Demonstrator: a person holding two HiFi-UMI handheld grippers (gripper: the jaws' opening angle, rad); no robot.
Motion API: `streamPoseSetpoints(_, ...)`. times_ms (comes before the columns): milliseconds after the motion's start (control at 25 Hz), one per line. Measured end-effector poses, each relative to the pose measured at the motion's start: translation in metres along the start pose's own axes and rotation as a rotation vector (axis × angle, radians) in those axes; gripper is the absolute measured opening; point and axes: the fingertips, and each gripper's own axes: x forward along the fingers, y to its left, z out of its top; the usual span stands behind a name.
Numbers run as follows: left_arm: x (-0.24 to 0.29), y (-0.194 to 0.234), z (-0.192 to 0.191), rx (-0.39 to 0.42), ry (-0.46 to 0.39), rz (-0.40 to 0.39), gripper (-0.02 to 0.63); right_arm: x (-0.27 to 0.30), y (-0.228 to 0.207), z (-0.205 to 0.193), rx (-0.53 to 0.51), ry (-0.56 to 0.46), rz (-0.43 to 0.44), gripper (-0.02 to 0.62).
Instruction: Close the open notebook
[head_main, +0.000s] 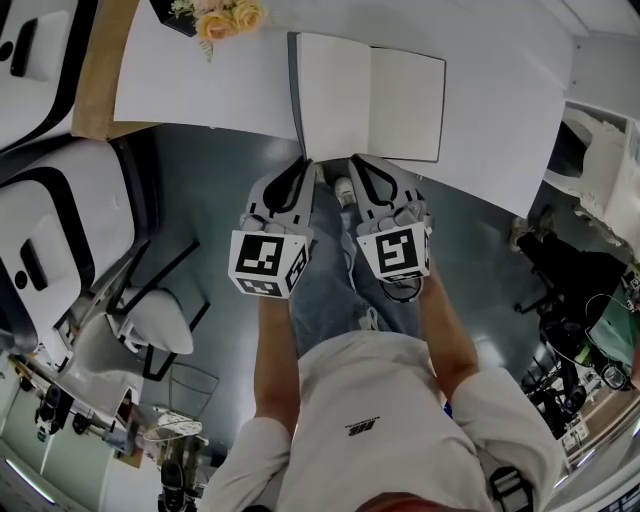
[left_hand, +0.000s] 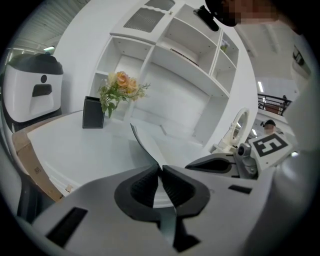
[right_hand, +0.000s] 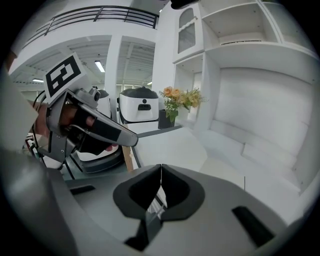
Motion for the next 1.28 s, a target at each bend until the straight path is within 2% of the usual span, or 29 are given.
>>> streamPoseSetpoints(480, 0.004, -0.051, 0.024, 0.099, -0.013, -0.074, 0.0, -0.031, -0.029, -0.005, 0.045, -0.018, -0.055, -0.005)
streamPoseSetpoints(1280, 0.035, -0.123, 0.035, 0.209, 0.009, -0.211, 0.0, -0.074, -0.073, -0.019, 0.111, -0.033, -0.161, -0.005)
